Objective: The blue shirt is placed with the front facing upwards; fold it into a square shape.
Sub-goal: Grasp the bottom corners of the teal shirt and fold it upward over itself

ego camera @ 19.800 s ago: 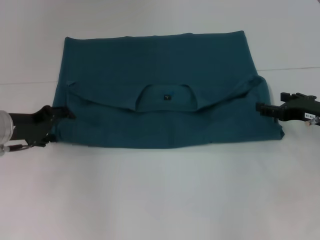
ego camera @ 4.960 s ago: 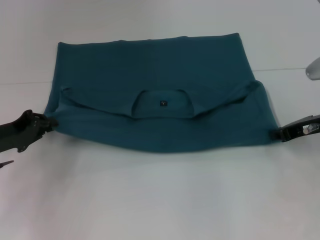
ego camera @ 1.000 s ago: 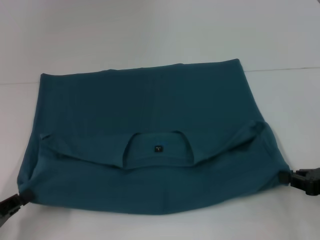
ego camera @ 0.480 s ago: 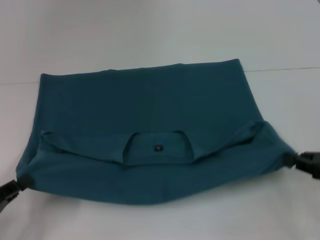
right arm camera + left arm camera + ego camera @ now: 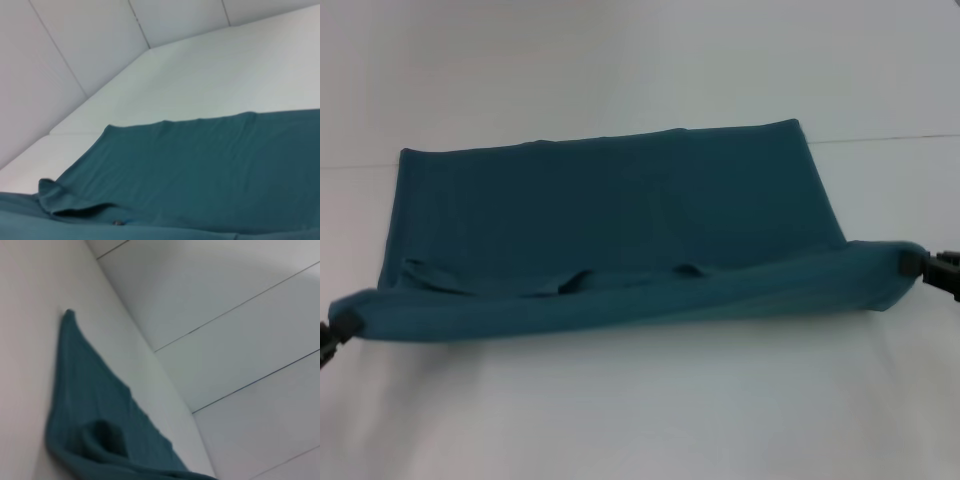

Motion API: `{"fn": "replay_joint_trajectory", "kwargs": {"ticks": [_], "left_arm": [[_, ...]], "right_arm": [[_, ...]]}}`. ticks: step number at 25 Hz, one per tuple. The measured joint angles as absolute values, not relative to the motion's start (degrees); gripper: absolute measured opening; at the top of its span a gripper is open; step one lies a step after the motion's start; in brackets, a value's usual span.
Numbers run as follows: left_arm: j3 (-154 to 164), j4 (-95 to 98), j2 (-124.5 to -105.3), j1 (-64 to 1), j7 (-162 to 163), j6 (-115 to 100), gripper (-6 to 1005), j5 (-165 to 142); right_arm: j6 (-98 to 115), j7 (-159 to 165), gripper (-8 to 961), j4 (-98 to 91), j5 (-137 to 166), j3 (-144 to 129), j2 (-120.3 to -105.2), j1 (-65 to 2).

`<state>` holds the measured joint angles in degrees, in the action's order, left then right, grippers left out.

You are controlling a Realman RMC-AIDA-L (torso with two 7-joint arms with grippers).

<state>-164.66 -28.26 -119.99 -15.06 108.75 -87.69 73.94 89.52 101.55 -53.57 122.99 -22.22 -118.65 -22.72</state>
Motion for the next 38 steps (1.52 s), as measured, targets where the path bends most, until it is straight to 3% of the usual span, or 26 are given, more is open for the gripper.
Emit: {"fn": "replay_joint_trajectory", "kwargs": {"ticks": [20, 38], "left_arm": [[-164.70, -27.77, -120.29, -24.41, 107.23, -78.36, 118, 76.03], [-164.79, -27.69, -120.81, -20.67, 101.88, -83.41, 119, 79.69]], "right_arm": [[81.32, 104.27, 72, -52.74, 122.87, -21.71, -118.51, -28.09], [84.76, 100.66, 71, -53.02, 119.60, -21.37, -119.30, -25.41]]}}
